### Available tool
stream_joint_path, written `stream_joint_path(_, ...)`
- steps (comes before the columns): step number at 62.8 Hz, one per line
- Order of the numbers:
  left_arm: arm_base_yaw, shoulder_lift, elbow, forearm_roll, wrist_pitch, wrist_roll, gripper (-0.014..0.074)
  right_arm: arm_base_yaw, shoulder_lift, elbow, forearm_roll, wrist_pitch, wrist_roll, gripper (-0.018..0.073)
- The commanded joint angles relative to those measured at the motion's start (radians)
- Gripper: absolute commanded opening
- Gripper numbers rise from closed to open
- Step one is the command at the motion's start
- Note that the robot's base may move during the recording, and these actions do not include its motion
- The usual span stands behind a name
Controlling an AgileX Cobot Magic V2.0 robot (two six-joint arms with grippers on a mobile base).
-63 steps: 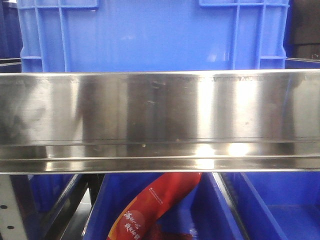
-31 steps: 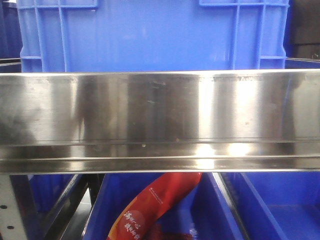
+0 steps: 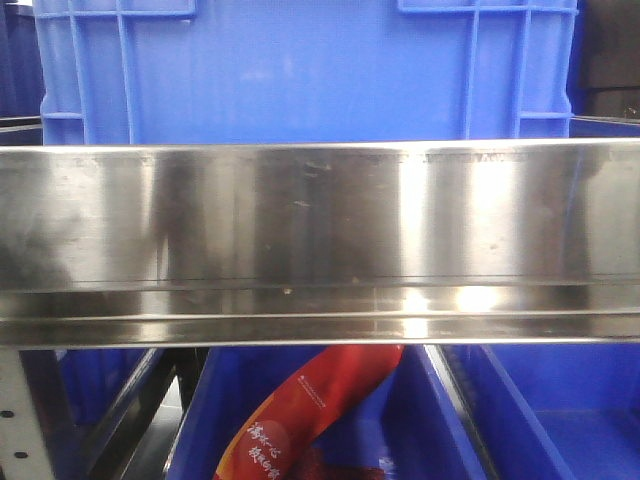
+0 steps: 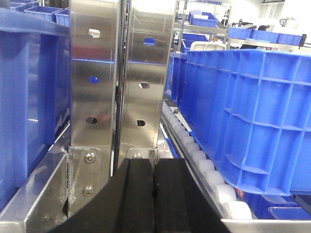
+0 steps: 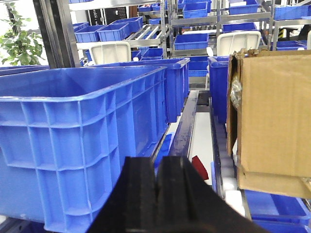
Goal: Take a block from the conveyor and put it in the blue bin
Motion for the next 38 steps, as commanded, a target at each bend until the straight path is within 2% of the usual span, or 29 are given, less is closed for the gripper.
stream_joint_path(1,0.001,-0.006,0.000,-0.002,-0.023,-0.006,-0.0111,-0.013,-0.020,0.023,0.007,-0.024,-0.007,-0.0162)
stream_joint_path(7,0.001,-0.006,0.000,-0.002,-0.023,-0.006,-0.0111,-0.051,-0.069,0.064,0.007,-0.032,-0.039,-0.0162)
stream_joint_path(10,0.001,-0.006,0.000,-0.002,-0.023,-0.006,-0.0111,-0.093,-0.120,0.108,0.012,-0.051,-0.147,-0.0162)
stream_joint_path(12,0.001,-0.006,0.000,-0.002,-0.023,-0.006,-0.0111,-0.113,-0.150,0.134,0.014,-0.076,-0.175,-0.0162)
stream_joint_path(19,0.001,-0.006,0.000,-0.002,-0.023,-0.006,-0.0111,-0.151,-0.213,0.232,0.040,-0.124,-0.173,-0.0162)
stream_joint_path(24,0.001,-0.006,0.000,-0.002,-0.023,-0.006,-0.0111,-0.151,-0.213,0.305,0.033,-0.195,-0.138,-0.0162)
stream_joint_path(35,0.001,-0.006,0.000,-0.002,-0.027,-0.006,-0.0111,-0.151,-0.213,0.416,0.035,-0.348,-0.138,-0.0162)
stream_joint_path(38,0.001,-0.006,0.000,-0.002,-0.027,-0.006,-0.0111,-0.151,-0.213,0.416,0.040,-0.322,-0.138,-0.0162)
